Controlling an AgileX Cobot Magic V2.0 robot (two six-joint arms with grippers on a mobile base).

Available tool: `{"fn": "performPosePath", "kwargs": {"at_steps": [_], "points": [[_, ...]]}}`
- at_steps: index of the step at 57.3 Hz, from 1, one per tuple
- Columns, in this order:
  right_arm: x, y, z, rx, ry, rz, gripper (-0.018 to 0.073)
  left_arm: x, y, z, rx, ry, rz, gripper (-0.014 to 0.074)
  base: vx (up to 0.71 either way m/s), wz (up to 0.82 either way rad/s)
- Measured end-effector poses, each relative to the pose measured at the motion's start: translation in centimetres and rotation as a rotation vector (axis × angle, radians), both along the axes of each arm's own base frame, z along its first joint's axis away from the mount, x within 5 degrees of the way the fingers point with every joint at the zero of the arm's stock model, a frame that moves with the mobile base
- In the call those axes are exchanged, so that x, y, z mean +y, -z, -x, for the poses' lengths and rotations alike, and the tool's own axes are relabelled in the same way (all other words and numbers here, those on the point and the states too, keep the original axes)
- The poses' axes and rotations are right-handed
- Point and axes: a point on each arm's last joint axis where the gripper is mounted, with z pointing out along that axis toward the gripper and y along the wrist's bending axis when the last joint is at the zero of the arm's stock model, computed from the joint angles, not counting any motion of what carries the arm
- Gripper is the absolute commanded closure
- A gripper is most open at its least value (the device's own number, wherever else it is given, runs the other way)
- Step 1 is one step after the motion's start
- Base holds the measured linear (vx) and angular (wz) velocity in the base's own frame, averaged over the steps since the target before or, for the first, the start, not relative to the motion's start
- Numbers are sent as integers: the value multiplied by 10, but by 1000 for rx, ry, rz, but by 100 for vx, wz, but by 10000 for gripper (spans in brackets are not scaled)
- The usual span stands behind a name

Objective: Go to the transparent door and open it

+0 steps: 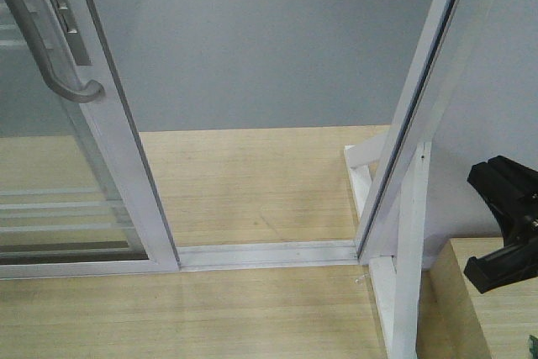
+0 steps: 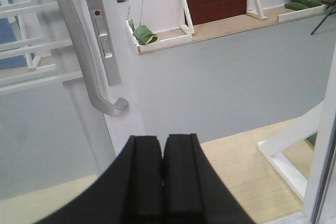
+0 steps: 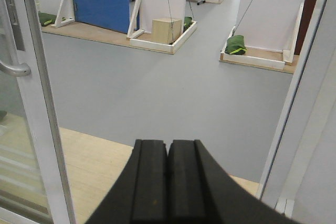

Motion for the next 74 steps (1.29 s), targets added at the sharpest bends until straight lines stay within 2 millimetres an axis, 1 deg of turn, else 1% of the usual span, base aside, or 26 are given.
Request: {"fn": "performPosePath", "kwargs": {"at_steps": [13,26,41,45,48,54,56,60,62,74], "points": [[0,0,0,0,0,0,562,0,0,0,-4,-3,1,603,0,0],[0,0,0,0,0,0,562,8,-8,-2,-70,-102,116,603,0,0],[0,0,0,0,0,0,562,10,-6,-2,-73,-126,111,603,0,0],[0,0,0,0,0,0,562,10,1,0,-73,-125,106,603,0,0],[0,0,0,0,0,0,562,10,13,1,-71,-128,107,603,0,0],[0,0,0,0,0,0,562,11,44,1,-68,-130,106,603,0,0],[0,0,0,0,0,0,562,11,58,-1,-51,-132,104,603,0,0],[0,0,0,0,0,0,562,11,74,-3,-39,-135,104,603,0,0],[0,0,0,0,0,0,562,11,78,-4,-35,-137,111,603,0,0],[0,0,0,0,0,0,562,10,81,-4,-19,-138,120,603,0,0]]}}
